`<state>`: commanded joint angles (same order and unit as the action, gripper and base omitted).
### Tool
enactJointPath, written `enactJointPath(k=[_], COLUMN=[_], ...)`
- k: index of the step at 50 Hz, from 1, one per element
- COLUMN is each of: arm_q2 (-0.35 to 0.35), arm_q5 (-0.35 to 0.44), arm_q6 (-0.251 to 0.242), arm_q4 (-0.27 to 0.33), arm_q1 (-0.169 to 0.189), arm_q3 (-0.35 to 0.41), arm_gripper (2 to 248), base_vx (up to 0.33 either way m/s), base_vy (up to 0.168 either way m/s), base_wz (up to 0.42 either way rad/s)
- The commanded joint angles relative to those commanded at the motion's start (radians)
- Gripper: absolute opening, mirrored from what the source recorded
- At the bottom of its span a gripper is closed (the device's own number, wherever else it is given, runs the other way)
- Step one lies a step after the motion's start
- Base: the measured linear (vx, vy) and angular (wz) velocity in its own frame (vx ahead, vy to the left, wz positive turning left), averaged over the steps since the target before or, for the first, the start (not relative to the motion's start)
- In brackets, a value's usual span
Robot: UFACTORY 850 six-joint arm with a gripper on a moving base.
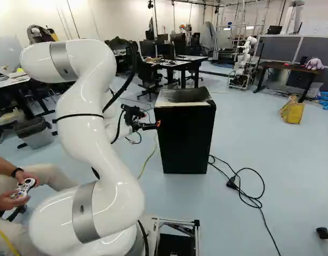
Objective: Grab a drink from the fridge
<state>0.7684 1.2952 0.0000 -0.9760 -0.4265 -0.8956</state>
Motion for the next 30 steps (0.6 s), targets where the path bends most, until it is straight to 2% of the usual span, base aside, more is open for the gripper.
enactJointPath(k=[30], arm_q2=[0.047], arm_q5=[0.048], arm_q6=[0.000], arm_q4=[-0.110], arm_q1=[0.005], arm_q3=[-0.082], arm_gripper=[247], base_vx=[0.000], base_vy=[0.000], base_wz=[0.000])
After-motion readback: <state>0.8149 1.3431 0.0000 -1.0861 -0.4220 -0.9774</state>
